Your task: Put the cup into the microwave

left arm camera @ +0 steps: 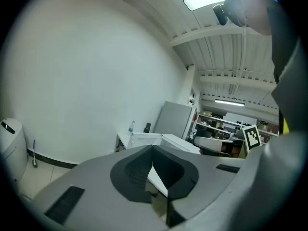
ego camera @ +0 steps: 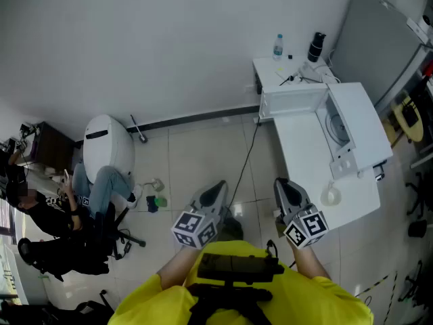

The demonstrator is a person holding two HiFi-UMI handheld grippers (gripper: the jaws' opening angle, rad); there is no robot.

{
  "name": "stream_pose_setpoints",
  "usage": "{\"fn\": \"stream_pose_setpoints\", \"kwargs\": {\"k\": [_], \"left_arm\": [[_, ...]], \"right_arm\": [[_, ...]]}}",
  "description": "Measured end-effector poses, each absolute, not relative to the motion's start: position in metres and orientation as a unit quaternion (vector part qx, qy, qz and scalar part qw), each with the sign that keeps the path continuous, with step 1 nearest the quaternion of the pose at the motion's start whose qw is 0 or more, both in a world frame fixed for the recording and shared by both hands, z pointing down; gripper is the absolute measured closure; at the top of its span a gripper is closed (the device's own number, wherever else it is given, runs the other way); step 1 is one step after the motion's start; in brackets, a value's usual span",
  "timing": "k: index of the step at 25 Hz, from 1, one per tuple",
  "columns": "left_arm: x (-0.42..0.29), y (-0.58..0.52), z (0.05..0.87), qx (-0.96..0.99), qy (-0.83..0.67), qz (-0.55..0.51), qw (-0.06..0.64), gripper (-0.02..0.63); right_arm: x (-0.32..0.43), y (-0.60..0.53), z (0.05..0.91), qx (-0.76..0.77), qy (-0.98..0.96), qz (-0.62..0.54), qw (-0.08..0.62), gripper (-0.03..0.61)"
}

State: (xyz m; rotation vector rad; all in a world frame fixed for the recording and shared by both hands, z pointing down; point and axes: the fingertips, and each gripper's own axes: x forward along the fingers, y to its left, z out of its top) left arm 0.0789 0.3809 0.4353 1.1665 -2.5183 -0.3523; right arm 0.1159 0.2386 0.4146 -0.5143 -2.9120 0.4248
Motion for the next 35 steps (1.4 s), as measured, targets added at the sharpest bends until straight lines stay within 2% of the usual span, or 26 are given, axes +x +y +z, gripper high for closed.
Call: {"fn": "stream_pose_setpoints", "kwargs": {"k": [8,14,23,35], "left_arm": [[-0.03,0.429,0.427,0.394,-0.896,-0.123,0.163,0.62],[-0.09,0.442,0.43,0.406,-0.89,-0.12,0.166,0.62],[-0.131,0.436,0.453,0.432,-0.868,-0.129,0.206,0.62],[-0.184,0.345,0.456,0.472,-0.851,-0.094,0.211,0.62]], "right_arm": [[0.001,0.289,0.4,-0.197,-0.97,0.111,0.085,0.574],[-0.057,0.305,0.401,-0.189,-0.972,0.102,0.093,0.574],[-0.091,0.286,0.418,-0.133,-0.978,0.115,0.115,0.574],[-0.126,0.204,0.429,-0.066,-0.984,0.131,0.106,0.574]]}}
